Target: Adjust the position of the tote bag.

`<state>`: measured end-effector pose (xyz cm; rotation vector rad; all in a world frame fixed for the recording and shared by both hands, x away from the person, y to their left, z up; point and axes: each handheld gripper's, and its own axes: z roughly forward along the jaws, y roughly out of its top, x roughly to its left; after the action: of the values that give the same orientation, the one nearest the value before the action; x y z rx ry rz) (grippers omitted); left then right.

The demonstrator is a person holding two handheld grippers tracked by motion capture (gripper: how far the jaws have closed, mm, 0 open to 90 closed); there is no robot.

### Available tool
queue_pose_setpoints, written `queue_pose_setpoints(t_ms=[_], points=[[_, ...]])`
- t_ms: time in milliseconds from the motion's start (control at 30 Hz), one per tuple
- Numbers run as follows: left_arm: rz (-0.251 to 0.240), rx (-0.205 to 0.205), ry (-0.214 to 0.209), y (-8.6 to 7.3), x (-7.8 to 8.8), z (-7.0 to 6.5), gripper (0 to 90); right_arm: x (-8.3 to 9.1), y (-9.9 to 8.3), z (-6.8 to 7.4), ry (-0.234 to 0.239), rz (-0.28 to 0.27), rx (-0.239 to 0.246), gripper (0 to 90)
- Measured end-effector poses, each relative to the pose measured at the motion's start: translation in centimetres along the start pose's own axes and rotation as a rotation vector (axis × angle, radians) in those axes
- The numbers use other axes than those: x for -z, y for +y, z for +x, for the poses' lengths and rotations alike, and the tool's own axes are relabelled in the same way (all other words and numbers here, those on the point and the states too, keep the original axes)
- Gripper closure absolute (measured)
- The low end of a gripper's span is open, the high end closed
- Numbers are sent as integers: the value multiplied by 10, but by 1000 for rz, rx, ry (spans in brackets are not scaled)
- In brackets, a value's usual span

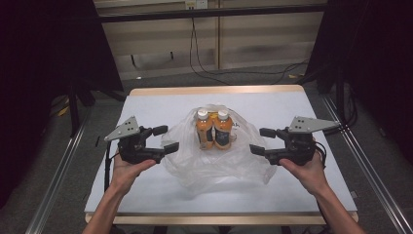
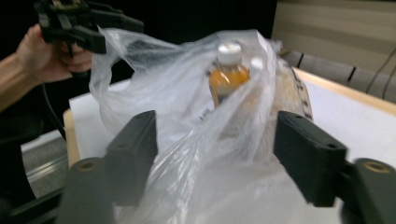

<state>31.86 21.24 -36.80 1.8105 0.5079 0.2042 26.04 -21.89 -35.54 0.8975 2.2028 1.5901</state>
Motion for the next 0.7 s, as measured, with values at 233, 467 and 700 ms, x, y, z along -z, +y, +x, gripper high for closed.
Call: queue_pose_setpoints(t_ms=[233, 467, 700], points=[[46, 3, -30, -14, -6, 7, 651, -3, -13, -7, -9, 47, -14, 704], [75, 2, -22, -17, -5, 17, 893, -9, -9, -21, -20, 34, -19, 880], [65, -10, 23, -5, -4, 30, 897, -17, 8, -45, -39, -31, -32, 889]])
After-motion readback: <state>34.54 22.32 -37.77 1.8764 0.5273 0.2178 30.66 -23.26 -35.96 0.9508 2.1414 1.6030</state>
